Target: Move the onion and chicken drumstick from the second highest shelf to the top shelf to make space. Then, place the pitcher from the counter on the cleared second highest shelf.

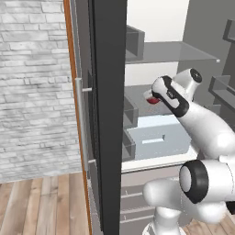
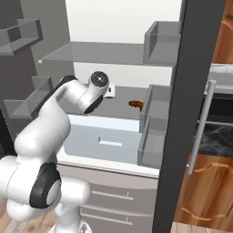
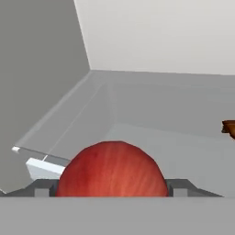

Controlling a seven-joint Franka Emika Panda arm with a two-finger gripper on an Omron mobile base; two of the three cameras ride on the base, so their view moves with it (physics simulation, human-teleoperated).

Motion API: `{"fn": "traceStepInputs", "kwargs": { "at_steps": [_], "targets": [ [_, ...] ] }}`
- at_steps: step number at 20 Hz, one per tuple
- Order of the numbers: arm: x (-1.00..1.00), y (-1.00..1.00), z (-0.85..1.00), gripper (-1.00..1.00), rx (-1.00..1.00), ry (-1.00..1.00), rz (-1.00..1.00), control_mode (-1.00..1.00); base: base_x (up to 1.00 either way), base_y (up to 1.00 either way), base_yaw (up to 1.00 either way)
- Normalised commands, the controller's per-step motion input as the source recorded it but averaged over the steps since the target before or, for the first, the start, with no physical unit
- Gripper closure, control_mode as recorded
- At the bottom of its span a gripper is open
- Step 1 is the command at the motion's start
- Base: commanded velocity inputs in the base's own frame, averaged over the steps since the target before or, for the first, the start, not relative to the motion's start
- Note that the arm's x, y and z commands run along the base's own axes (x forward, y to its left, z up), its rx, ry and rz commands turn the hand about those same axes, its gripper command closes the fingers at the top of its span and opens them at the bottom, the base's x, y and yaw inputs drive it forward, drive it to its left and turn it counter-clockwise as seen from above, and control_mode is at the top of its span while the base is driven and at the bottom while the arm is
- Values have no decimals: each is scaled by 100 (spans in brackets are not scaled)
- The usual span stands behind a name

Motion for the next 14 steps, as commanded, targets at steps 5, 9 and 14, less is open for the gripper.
{"fn": "traceStepInputs", "kwargs": {
  "at_steps": [5, 9, 14],
  "targets": [
    [-53, -20, 97, 100, 0, -20, 0, -100, 0, 0, 0],
    [-21, -11, 85, 100, 0, -40, 0, -100, 0, 0, 0],
    [0, -10, 97, 100, 0, -23, 0, -100, 0, 0, 0]
  ]
}}
